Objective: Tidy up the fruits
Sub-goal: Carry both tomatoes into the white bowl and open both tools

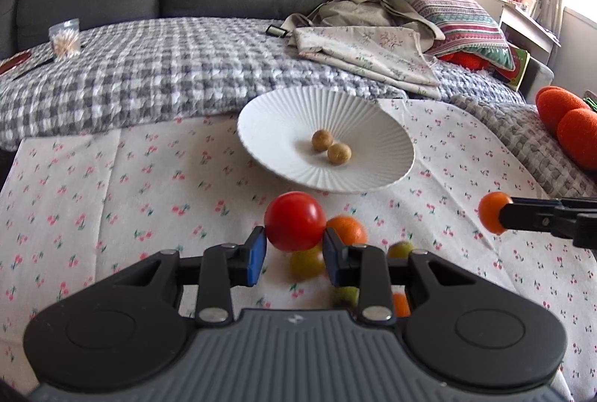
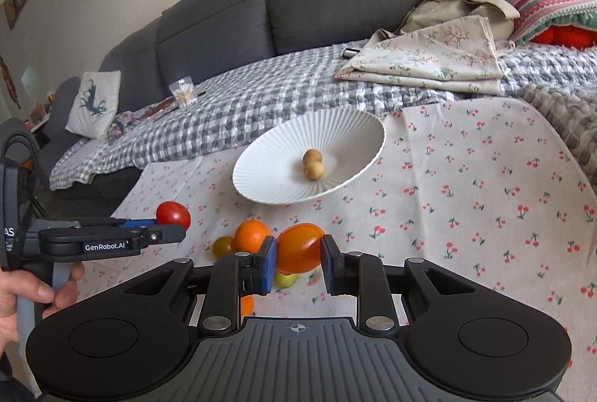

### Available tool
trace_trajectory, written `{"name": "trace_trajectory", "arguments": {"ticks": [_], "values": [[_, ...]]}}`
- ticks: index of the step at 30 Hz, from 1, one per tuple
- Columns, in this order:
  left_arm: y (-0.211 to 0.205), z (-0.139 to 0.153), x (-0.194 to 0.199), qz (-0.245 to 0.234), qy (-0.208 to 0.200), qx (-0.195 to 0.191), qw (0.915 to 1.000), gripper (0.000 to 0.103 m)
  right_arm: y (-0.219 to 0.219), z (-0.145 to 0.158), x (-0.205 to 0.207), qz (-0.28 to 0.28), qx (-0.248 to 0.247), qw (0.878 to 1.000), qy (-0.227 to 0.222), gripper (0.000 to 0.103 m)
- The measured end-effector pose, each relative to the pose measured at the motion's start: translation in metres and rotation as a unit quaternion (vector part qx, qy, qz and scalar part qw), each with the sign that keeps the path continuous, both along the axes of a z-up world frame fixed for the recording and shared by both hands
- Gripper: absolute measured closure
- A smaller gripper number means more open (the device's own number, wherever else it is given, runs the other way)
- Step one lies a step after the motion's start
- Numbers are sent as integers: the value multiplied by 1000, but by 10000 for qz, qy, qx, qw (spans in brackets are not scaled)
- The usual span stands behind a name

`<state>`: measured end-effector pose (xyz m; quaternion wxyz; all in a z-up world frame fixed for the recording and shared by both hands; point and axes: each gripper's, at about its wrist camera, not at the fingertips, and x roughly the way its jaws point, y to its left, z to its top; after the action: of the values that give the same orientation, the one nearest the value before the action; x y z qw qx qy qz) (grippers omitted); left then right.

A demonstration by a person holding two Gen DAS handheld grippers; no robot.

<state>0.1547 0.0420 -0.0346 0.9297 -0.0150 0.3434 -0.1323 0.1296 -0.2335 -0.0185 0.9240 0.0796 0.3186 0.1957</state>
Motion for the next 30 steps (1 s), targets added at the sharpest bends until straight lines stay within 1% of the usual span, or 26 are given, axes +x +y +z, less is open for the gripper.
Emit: {"name": "trace_trajectory", "arguments": {"ticks": [7,9,13,16,20,24,30], "values": [[-11,0,32,-60,-105,-66,9999,72,-4,-4,29,-163,28,9999,43,79],[-15,-1,42,-50,-153,-20,9999,72,-4,-1,38,-172,39,9998,-11,79],[-20,-3,61,-27,-189,-83,9998,72,0,3,58,-216,87,9996,-179,79],[-26,-8,72,-36,-239,25,9997,72,9,1,71,-185,44,9995,-244,79],[-34,-16,80,-98,-235,271,9993,72,20,-6,87,-154,-68,9996,-246,79],[-36,-20,87,-98,-231,320,9992,72,30,-13,100,-131,-117,9996,-225,79],[-45,-31,91,-183,-257,618,9976,72,41,-26,113,-151,-278,9994,-131,78]]}}
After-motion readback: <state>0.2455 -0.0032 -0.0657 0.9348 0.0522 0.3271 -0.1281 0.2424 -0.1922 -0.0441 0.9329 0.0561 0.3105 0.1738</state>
